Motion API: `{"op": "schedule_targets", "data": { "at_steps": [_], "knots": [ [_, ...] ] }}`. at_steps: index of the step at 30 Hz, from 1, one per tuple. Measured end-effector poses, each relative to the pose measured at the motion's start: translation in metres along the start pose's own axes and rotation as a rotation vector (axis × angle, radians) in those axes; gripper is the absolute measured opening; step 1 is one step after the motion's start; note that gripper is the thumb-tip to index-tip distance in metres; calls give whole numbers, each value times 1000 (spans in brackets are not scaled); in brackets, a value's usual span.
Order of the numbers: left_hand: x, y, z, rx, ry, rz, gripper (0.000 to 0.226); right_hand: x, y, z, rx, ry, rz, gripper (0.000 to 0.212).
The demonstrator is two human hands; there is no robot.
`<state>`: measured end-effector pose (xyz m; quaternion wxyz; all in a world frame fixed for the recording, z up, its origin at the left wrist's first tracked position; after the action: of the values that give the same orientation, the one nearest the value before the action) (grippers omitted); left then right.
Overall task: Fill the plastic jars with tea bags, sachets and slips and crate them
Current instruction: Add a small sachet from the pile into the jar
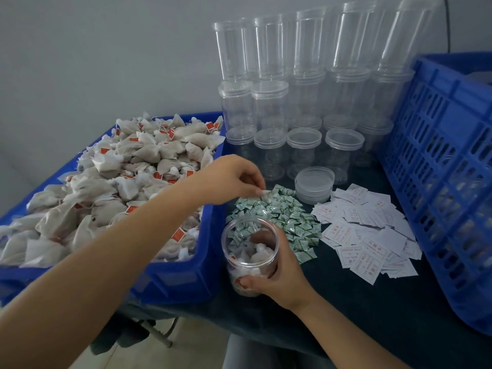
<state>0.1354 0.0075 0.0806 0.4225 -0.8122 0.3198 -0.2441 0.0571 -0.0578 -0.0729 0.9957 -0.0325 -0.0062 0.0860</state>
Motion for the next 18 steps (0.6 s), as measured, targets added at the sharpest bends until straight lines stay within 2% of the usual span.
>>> {"op": "schedule_targets", "data": {
  "at_steps": [6, 12, 18],
  "knots": [
    [-45, 6, -10, -4, -39, 78, 19, 0, 1, 0, 22, 13, 9, 91],
    [-55, 30, -17, 168, -3, 189, 12, 0, 3, 1, 53, 5, 32, 94],
    [-44, 52, -28, 328, 21, 302, 18, 1, 1, 3, 46, -32, 0, 91]
  ]
}}
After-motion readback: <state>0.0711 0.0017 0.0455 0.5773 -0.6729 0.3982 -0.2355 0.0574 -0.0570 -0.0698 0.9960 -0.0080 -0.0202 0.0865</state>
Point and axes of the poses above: each hand's wrist, its own x-axis towards the middle knuckle, its own y-axis out of the palm, z = x × y, the point moved 9 cm from there along x, towards the middle knuckle, and after that the axes turned 15 degrees about y, right-handed, at the moved point
